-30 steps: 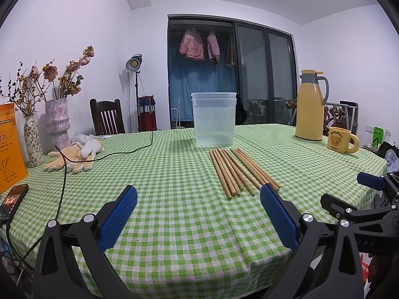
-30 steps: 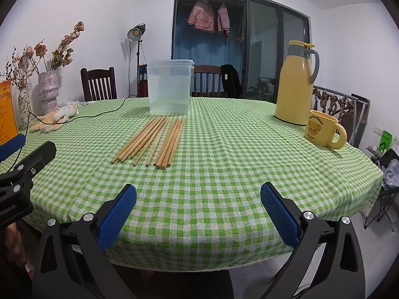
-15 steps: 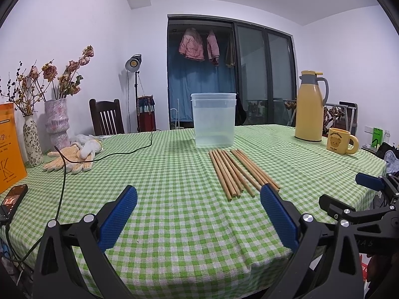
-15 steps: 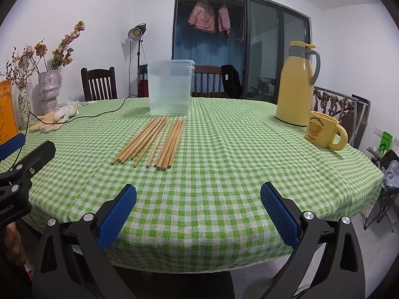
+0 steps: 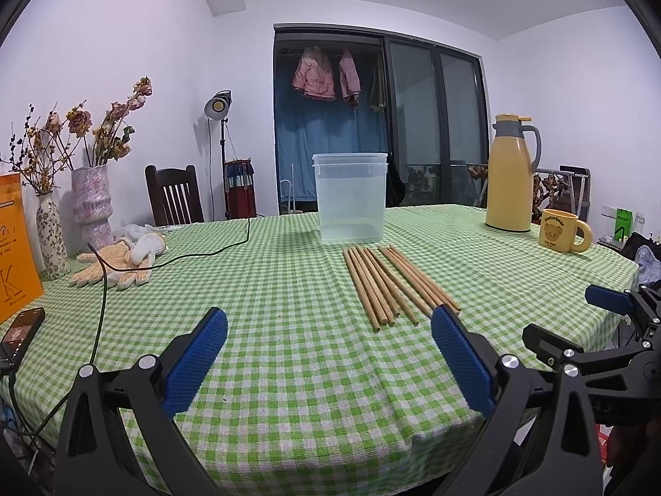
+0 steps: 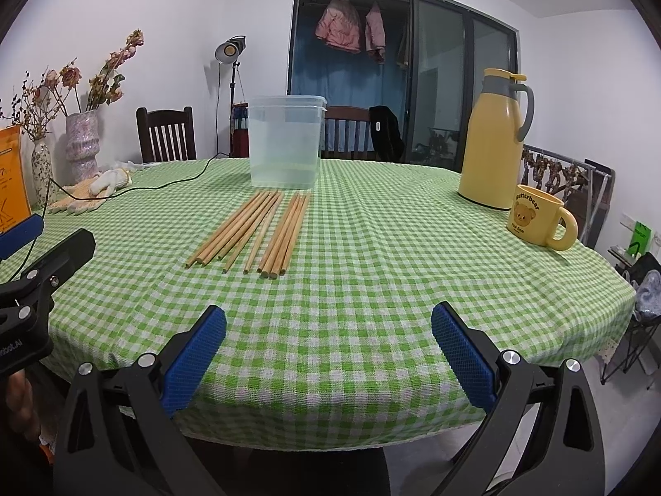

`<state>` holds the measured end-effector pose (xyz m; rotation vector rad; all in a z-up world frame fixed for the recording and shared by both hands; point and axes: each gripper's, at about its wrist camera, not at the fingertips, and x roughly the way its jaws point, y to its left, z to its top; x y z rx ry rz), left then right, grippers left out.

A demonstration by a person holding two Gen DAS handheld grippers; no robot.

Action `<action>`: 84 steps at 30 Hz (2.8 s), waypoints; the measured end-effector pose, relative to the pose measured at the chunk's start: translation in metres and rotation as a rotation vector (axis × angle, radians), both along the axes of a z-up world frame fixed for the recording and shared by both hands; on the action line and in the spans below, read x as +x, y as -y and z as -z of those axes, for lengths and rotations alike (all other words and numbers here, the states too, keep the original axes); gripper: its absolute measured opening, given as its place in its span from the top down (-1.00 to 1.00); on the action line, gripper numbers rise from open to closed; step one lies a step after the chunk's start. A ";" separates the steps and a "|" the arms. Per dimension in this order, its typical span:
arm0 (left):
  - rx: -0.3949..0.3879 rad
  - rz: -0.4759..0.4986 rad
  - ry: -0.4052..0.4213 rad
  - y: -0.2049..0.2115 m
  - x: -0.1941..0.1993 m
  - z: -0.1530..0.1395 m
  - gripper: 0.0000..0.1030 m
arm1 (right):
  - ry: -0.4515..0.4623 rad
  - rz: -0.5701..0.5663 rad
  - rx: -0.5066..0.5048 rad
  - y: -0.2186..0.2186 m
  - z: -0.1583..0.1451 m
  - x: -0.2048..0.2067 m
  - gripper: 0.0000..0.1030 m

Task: Organize utensils

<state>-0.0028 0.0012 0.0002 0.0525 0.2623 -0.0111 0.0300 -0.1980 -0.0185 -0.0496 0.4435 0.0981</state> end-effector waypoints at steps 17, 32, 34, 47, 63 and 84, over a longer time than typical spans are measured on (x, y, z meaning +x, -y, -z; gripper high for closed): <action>-0.007 -0.011 -0.006 -0.004 0.001 0.000 -0.86 | 0.001 0.001 0.014 0.003 0.000 0.000 -0.86; -0.010 -0.014 -0.007 -0.007 0.000 -0.001 -0.86 | -0.008 0.003 0.036 0.007 0.001 0.001 -0.86; -0.008 -0.014 -0.005 -0.006 0.000 0.000 -0.86 | -0.002 0.000 0.032 0.005 0.000 0.000 -0.86; -0.008 -0.012 -0.007 -0.005 0.002 0.002 -0.86 | -0.002 0.003 0.031 0.005 0.000 0.000 -0.86; -0.031 -0.008 -0.114 -0.019 0.039 0.012 -0.86 | -0.092 0.015 0.055 0.007 0.013 0.026 -0.86; -0.036 0.029 -0.462 -0.021 0.217 -0.018 -0.84 | -0.445 -0.073 0.193 0.015 -0.013 0.184 -0.86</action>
